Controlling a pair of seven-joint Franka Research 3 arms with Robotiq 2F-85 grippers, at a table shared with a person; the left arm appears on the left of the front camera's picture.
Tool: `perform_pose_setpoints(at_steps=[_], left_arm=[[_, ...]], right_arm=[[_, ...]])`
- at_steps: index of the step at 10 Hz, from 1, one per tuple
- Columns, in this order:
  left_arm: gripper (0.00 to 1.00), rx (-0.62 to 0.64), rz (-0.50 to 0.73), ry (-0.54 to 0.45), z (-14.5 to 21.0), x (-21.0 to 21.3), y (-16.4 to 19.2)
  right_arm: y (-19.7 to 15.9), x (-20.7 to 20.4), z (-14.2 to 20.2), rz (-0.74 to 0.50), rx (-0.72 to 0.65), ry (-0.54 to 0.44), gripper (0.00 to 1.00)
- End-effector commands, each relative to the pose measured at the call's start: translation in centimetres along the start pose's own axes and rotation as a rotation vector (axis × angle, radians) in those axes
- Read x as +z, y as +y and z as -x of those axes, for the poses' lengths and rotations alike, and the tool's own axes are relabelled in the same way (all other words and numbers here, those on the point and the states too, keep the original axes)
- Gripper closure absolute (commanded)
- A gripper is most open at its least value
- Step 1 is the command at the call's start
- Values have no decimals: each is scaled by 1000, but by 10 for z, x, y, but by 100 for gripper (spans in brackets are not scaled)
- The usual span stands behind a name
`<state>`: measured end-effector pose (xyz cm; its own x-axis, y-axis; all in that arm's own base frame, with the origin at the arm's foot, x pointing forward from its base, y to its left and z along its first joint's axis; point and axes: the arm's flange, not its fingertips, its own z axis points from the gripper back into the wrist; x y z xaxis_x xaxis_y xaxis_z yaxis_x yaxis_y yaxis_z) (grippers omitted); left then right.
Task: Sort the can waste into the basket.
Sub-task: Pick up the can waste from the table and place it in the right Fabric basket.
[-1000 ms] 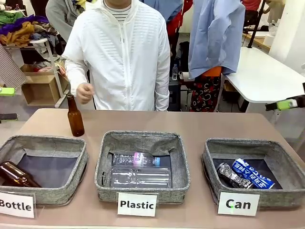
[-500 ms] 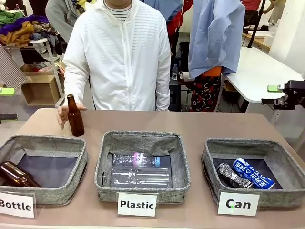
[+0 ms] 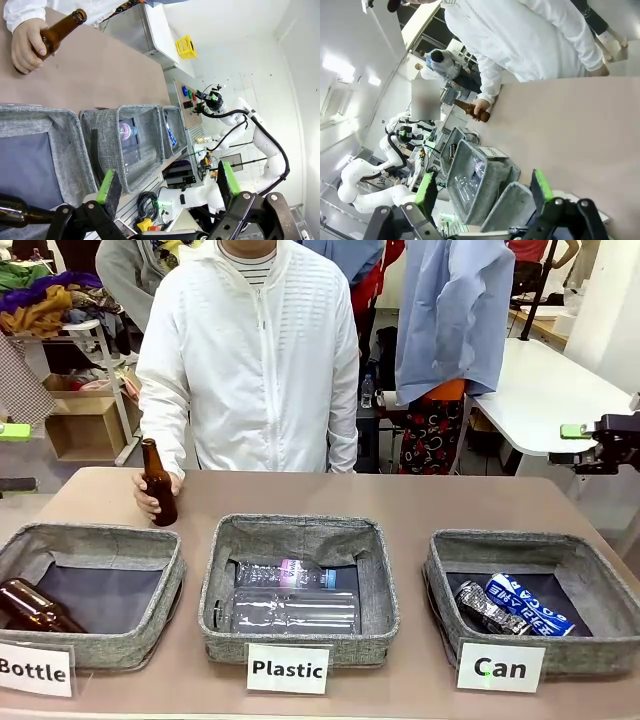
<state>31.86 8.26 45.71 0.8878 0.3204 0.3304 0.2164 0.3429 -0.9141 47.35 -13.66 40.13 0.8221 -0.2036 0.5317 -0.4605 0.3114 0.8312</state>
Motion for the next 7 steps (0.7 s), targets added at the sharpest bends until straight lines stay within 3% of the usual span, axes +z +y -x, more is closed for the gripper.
perform_pose_setpoints(at_steps=[1,7], left_arm=[[0,4,-2,11,1,1,-1],[0,4,-2,11,1,1,-1]], right_arm=[[6,-3,5,-5,-1,-21,0],[6,-3,5,-5,-1,-21,0]])
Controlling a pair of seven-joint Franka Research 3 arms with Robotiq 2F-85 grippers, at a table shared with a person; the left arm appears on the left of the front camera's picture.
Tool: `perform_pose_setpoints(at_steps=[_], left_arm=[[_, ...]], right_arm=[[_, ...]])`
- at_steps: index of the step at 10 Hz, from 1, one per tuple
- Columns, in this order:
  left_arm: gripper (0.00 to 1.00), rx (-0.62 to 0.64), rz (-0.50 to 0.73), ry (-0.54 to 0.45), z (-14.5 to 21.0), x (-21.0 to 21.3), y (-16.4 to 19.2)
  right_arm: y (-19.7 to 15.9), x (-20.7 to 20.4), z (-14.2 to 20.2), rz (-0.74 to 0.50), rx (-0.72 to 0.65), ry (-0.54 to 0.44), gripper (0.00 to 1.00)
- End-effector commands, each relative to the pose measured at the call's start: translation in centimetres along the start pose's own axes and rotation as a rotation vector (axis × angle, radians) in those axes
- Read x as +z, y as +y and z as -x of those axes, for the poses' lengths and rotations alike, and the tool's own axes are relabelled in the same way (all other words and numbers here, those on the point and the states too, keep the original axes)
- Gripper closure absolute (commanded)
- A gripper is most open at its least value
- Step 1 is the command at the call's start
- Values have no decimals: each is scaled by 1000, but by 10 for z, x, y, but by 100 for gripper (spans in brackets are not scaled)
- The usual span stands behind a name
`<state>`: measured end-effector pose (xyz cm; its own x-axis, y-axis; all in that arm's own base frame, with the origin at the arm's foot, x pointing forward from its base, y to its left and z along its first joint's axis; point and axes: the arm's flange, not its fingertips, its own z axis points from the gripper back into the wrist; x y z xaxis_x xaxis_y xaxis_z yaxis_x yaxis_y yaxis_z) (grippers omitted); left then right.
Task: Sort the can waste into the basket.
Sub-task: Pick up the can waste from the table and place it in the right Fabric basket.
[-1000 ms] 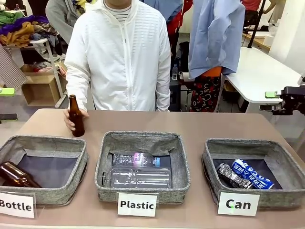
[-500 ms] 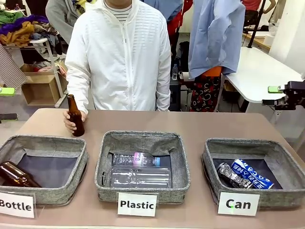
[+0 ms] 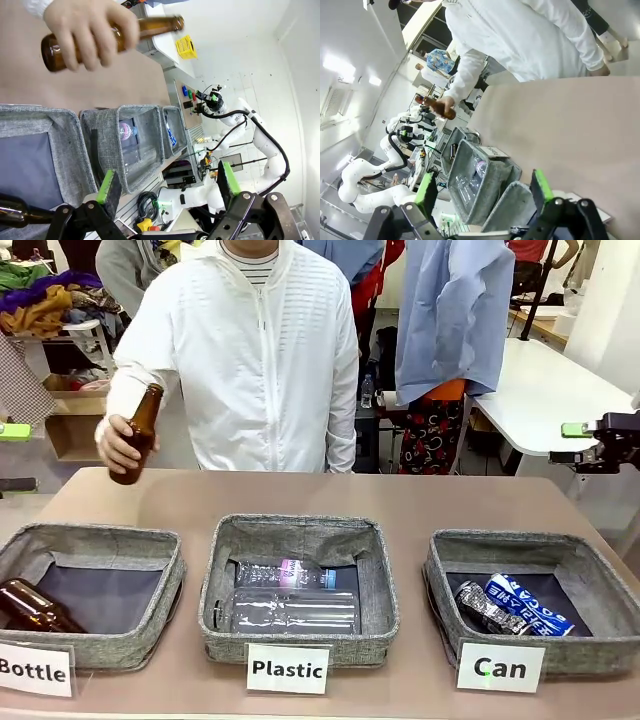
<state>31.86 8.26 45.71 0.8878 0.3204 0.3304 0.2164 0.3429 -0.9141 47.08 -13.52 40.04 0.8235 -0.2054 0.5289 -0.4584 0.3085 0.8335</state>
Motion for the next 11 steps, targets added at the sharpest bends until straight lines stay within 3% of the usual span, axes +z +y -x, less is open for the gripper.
perform_pose_setpoints(at_steps=[1,2,4,6,7,8,11], left_arm=[[0,4,-2,11,1,1,-1],[0,0,0,0,0,0,0],[0,-58,-30,-222,-5,95,-42],[0,-32,-2,-285,-4,157,-38],[0,-19,21,-366,8,185,-29],[0,1,32,-452,16,203,-21],[0,5,38,-490,38,213,-13]], right_arm=[[5,-2,2,-3,2,-21,0],[5,-2,2,-3,2,-21,0],[5,-2,2,-3,2,-21,0],[5,-2,2,-3,2,-21,0],[5,-2,2,-3,2,-21,0],[5,-2,2,-3,2,-21,0],[5,-2,2,-3,2,-21,0]])
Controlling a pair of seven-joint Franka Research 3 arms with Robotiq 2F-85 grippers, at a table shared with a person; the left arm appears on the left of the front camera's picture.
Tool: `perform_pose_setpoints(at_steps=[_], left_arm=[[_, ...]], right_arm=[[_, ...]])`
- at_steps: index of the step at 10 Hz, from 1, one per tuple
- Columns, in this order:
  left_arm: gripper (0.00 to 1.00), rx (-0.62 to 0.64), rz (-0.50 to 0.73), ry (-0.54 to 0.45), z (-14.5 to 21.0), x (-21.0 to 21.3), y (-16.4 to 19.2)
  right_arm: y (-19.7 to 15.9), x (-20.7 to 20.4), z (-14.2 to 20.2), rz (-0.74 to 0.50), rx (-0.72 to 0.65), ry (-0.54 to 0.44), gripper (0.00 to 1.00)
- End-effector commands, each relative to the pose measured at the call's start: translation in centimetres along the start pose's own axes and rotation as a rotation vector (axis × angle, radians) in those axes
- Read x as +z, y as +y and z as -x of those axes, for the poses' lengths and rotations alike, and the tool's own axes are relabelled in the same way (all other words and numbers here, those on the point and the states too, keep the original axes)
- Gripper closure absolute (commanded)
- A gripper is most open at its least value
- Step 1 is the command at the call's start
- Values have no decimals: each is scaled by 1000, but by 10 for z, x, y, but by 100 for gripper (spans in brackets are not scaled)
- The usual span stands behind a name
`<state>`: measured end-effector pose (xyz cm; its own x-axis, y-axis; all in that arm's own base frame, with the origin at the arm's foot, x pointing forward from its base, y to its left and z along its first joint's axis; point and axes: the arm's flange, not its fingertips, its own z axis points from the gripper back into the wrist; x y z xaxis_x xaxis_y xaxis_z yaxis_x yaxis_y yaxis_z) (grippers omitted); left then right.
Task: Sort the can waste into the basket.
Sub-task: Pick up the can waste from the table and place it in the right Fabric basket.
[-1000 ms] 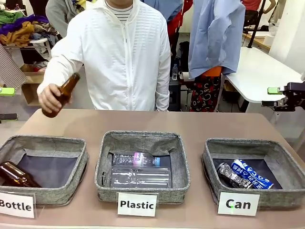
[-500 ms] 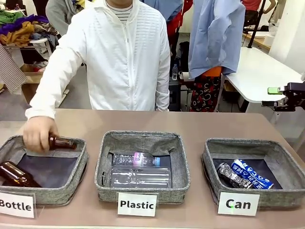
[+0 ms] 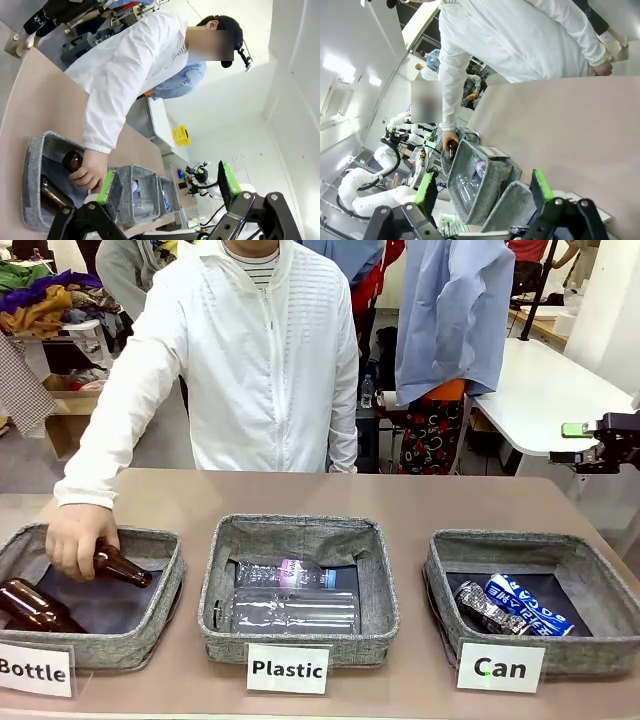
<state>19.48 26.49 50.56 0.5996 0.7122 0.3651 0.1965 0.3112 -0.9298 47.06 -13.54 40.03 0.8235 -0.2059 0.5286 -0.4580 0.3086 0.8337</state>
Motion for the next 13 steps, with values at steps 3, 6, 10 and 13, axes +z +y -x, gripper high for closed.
perform_pose_setpoints(at_steps=[3,6,10,13], left_arm=[[0,-48,10,27,6,-19,-13],[0,-65,-3,75,7,-38,-18],[0,-94,-46,203,11,-90,-24],[0,-155,-84,413,29,-168,-30]], right_arm=[[5,-2,2,-3,3,-20,0],[5,-2,2,-3,3,-20,0],[5,-2,2,-3,3,-20,0],[5,-2,2,-3,3,-20,0]])
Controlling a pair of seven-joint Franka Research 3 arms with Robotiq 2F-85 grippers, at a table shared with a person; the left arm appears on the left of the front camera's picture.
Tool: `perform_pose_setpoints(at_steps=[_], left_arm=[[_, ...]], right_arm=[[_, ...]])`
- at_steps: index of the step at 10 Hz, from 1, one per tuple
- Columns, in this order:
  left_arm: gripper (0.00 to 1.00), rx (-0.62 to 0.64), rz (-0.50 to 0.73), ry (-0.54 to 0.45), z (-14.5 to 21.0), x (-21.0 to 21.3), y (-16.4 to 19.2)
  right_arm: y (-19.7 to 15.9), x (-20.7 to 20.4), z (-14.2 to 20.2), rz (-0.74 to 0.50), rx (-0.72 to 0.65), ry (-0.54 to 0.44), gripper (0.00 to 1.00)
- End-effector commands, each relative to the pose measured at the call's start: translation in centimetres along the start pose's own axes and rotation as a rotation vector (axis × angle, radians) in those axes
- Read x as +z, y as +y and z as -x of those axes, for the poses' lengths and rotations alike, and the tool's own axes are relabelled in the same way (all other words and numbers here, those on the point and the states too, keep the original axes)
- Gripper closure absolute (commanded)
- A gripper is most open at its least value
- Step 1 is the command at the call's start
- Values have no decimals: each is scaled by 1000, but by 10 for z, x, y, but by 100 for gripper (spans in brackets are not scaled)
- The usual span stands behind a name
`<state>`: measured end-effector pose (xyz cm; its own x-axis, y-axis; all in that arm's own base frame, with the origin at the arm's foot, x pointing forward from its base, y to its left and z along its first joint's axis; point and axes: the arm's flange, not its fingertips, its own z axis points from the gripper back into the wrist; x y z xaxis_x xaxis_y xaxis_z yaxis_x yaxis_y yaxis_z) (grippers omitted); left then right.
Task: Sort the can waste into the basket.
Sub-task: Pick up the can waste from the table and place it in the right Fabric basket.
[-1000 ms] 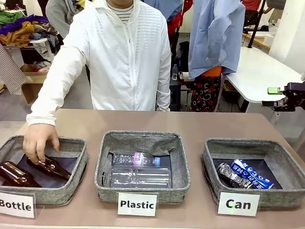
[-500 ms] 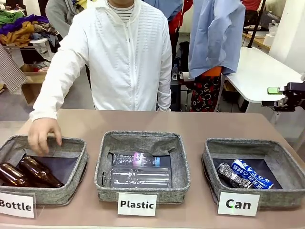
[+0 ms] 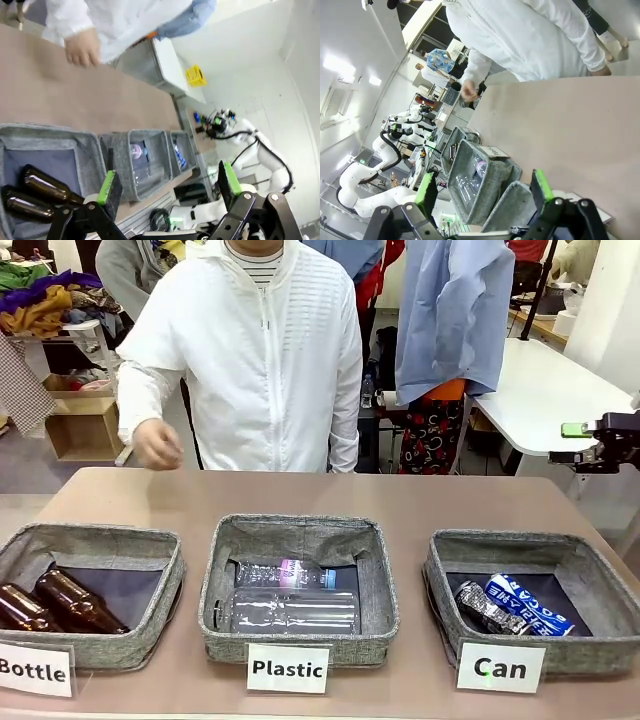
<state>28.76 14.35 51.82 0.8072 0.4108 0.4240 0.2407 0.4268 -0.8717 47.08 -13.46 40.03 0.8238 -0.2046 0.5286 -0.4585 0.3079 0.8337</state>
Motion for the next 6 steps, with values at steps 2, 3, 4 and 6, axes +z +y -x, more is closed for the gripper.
perform_pose_setpoints(at_steps=[2,3,4,6], left_arm=[[0,-38,-56,201,-12,-87,2],[0,-18,-40,268,-13,-121,8],[0,20,-42,335,-13,-153,21],[0,95,-10,385,-17,-183,44]], right_arm=[[5,-1,2,-2,2,-22,0],[5,-1,2,-2,2,-22,0],[5,-1,2,-2,2,-22,0],[5,-1,2,-2,2,-22,0]])
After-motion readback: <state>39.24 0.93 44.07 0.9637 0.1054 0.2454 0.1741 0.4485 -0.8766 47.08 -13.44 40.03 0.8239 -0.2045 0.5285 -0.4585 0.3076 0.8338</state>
